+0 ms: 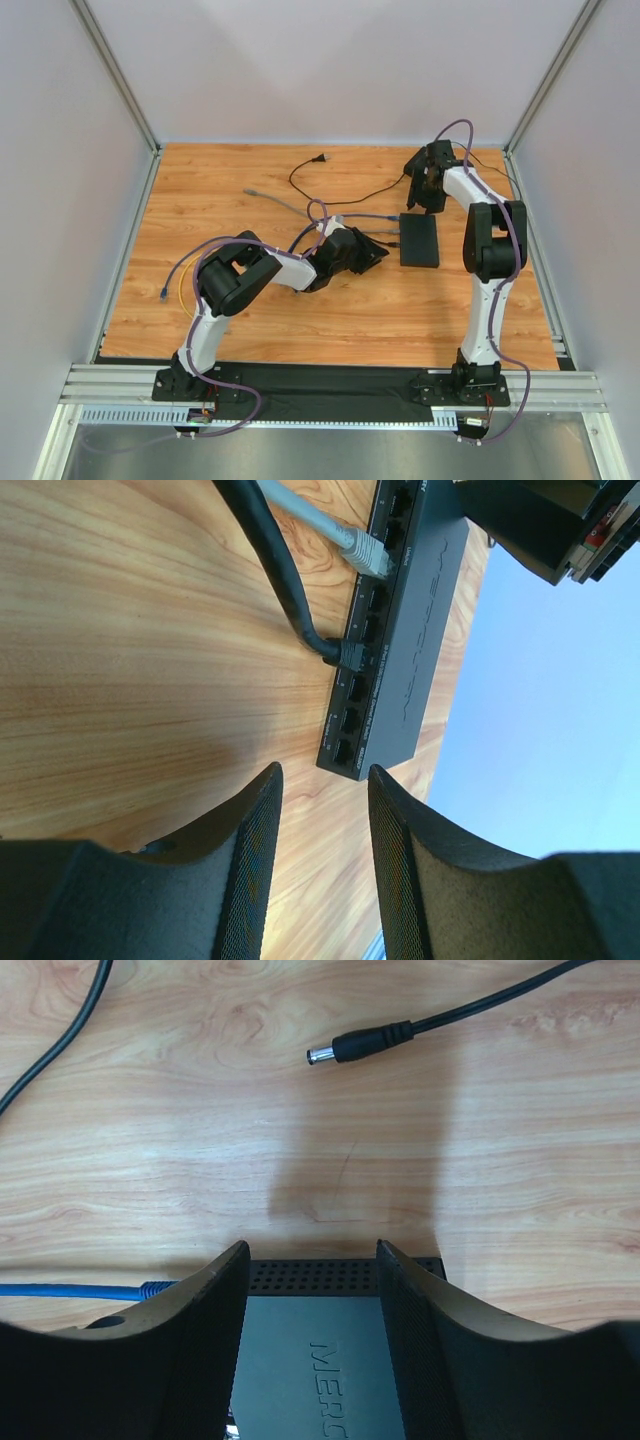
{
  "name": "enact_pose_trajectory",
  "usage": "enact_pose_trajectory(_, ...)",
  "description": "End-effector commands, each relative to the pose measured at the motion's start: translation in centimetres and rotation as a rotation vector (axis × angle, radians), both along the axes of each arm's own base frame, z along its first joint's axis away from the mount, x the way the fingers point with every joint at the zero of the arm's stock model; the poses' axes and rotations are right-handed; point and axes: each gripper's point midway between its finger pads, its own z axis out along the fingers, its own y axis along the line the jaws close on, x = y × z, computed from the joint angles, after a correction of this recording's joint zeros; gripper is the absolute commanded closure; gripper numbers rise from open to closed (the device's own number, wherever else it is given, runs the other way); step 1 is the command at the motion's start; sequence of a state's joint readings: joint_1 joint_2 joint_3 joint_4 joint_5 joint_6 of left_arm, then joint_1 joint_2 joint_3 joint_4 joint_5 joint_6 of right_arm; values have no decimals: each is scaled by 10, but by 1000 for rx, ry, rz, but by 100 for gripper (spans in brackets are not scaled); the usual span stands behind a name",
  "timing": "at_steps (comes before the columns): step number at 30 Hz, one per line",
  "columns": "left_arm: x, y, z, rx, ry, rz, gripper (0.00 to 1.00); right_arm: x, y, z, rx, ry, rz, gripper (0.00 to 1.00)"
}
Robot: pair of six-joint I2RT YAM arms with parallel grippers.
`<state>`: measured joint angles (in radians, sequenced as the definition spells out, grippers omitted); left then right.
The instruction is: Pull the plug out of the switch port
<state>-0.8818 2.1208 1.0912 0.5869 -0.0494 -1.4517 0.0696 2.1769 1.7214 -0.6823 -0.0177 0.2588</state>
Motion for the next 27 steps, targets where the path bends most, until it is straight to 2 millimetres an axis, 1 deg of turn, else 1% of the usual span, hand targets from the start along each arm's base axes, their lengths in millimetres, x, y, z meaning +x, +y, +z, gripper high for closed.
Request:
enact_pose_trajectory(1, -2, -4, 23, -40, -32, -13, 52, -10, -2, -3, -1, 42, -22, 45)
enact_pose_trajectory(2, -1, -3, 23, -42, -30, -11, 52, -18, -3, -4, -4, 51, -22, 44)
enact_pose_trajectory(4, 1, -3, 21, -42, -26, -5, 52, -27, -4, -6, -10, 63, -27, 44)
enact_pose_trajectory(5, 1, -4, 20, -45, -22, -4, 52, -36, -6, -6, -14, 72, -36, 44)
enact_pose_trajectory(7, 2, -6, 18, -55, -16, 0, 52, -46, -12, -7, -41, 77, -51, 44)
enact_pose_trajectory(8, 2, -7, 16, -57, -11, 0, 52, -46, -14, 1, -44, 50, -57, 45)
enact_pose_trajectory(9, 4, -9, 16, -64, -8, 1, 52, -53, -14, -1, -49, 63, -55, 44)
enact_pose_trajectory(10, 4, -10, 16, -67, -7, -3, 52, -53, -16, 4, -54, 53, -58, 44)
enact_pose_trajectory(11, 5, -12, 15, -69, -4, -4, 52, -54, -19, 14, -70, 33, -67, 44)
enact_pose_trajectory(13, 4, -16, 14, -78, 2, -17, 52, -56, -22, 24, -80, 5, -71, 44)
enact_pose_trajectory(14, 4, -16, 14, -76, 2, -19, 52, -51, -24, 40, -85, -52, -82, 44)
enact_pose_trajectory(15, 2, -17, 15, -73, 6, -21, 52, -51, -24, 47, -83, -75, -85, 44)
enact_pose_trajectory(16, 1, -16, 14, -66, 5, -27, 52, -53, -25, 51, -84, -86, -89, 44)
enact_pose_trajectory(17, -1, -17, 16, -63, 4, -33, 52, -53, -25, 65, -82, -121, -92, 44)
enact_pose_trajectory(19, -7, -18, 17, -54, 1, -46, 53, -59, -26, 73, -89, -127, -88, 43)
enact_pose_trajectory(20, -12, -15, 13, -43, 7, -46, 53, -62, -25, 80, -82, -137, -83, 43)
enact_pose_trajectory(21, -15, -16, 18, -47, -1, -42, 53, -66, -24, 82, -76, -132, -80, 43)
enact_pose_trajectory(23, -19, -18, 17, -50, 2, -34, 52, -79, -19, 78, -42, -94, -83, 43)
enact_pose_trajectory(25, -18, -22, 16, -63, 6, -35, 52, -91, -11, 67, -6, -66, -69, 44)
enact_pose_trajectory(26, -18, -27, 14, -85, 15, -31, 52, -102, 0, 55, 43, -54, -40, 44)
enact_pose_trajectory(27, -18, -30, 12, -96, 22, -31, 52, -108, 2, 47, 57, -43, -36, 44)
